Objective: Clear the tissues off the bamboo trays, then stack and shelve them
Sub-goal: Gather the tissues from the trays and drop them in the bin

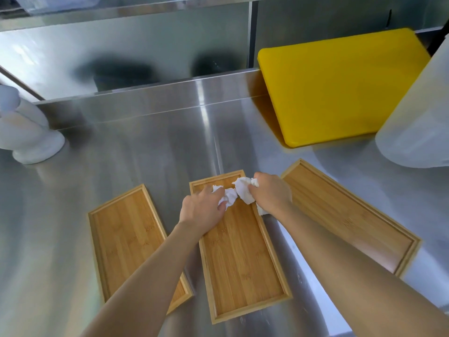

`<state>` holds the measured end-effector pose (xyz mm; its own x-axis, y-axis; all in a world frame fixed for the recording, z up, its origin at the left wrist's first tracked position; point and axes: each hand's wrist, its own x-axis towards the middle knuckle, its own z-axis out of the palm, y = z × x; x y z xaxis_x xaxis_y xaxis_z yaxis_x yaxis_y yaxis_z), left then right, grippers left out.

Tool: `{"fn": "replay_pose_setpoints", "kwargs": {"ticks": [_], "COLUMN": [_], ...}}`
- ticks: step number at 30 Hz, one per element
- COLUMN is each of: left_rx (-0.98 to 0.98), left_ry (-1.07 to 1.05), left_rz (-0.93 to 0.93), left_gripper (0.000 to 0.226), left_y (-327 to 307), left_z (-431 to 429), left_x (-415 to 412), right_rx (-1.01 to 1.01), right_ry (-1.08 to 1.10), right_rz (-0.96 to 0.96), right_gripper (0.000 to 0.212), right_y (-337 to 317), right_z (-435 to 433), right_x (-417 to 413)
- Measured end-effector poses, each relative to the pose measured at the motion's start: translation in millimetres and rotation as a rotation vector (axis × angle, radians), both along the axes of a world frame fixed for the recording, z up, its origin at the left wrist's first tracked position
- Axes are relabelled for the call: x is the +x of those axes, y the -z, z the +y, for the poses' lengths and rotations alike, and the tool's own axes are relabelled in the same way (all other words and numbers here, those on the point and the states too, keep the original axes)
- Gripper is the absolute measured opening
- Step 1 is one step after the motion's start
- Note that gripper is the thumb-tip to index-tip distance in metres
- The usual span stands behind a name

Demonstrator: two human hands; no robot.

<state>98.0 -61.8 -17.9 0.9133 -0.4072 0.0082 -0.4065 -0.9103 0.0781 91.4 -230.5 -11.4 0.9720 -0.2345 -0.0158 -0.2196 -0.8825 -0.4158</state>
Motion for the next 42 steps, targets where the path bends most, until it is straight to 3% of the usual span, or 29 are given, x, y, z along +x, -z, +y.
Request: {"fn": "replay_pose_setpoints", "kwargs": {"ticks": [8, 19, 26, 33, 42], "left_rx": [-0.331, -0.415, -0.488, -0.485, -0.329], "left_ry": [-0.092, 0.095, 0.189, 0.317, 0.313], "left_rz": [-0.004, 0.011, 0.031, 0.082, 0.449], "left_gripper": [0.018, 0.022, 0.022, 0.023, 0.022], "left_y": [-23.1, -44.7, -41.3, -5.8, 130.1], "left_z": [-26.7, -134.9, -222.2, -302.8, -353.9], "left_x": [-19.4, -85.3, -171.1, -266.3, -353.6], "right_rx": [0.059, 0.047, 0.128, 0.155, 0.231], "right_ry": [0.121, 0.431, 0.585, 0.699, 0.861], "right_rz": [-0.097, -0.162, -0.199, -0.147, 0.006], "right_gripper": [0.024, 0.026, 0.026, 0.027, 0.024], "right_y": [-29.0, -48.1, -36.4, 7.2, 146.4], "right_z": [-35.2, -155.6, -235.7, -298.7, -321.5], "right_x": [-49.0, -166.4, -267.6, -381.3, -481.6]}}
